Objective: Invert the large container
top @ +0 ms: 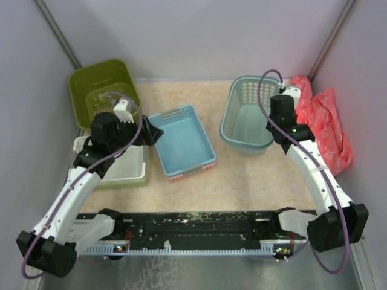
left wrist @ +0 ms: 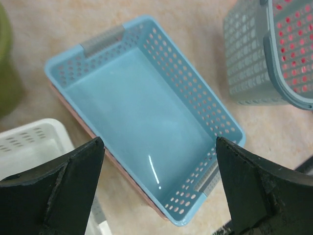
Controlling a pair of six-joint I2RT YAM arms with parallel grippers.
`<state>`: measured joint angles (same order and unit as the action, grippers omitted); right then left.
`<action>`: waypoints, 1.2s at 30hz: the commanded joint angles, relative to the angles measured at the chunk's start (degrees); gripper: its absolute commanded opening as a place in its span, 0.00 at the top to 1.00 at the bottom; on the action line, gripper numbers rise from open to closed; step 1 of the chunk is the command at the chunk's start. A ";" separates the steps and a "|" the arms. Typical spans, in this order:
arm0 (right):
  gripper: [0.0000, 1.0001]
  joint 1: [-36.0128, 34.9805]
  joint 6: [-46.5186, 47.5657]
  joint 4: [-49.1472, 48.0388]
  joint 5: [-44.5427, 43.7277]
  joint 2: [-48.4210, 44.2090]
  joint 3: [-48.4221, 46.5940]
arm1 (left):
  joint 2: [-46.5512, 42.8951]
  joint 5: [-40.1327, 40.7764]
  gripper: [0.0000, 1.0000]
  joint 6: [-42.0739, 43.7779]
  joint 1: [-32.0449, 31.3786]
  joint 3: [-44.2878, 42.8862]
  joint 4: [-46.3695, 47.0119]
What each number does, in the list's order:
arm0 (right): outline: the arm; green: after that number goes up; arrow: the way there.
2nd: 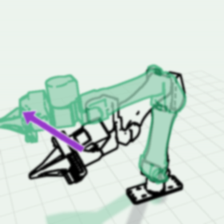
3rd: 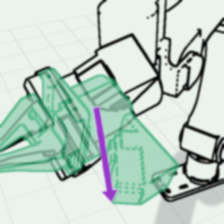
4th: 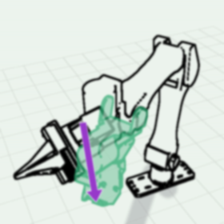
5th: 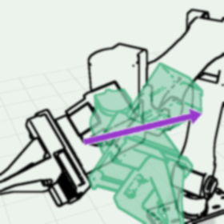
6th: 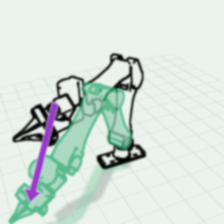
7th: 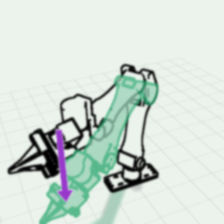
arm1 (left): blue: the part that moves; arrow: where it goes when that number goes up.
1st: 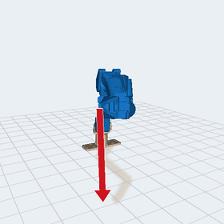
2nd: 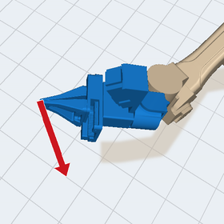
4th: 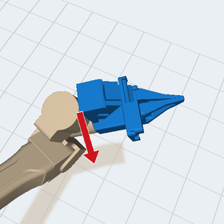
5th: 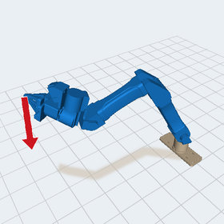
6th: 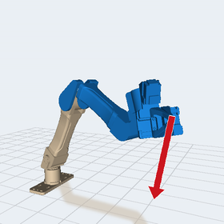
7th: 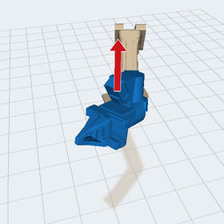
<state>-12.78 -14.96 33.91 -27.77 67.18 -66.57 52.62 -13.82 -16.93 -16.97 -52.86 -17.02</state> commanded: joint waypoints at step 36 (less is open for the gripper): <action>0.30 -13.50 -23.99 5.50 5.52 19.29 -15.98 | 23.46 11.22 0.01 -1.19 -19.50 2.17 -12.04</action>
<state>-26.04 -34.11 37.65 -22.33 83.05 -79.13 76.82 -7.86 -19.25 -36.29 -52.01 -23.11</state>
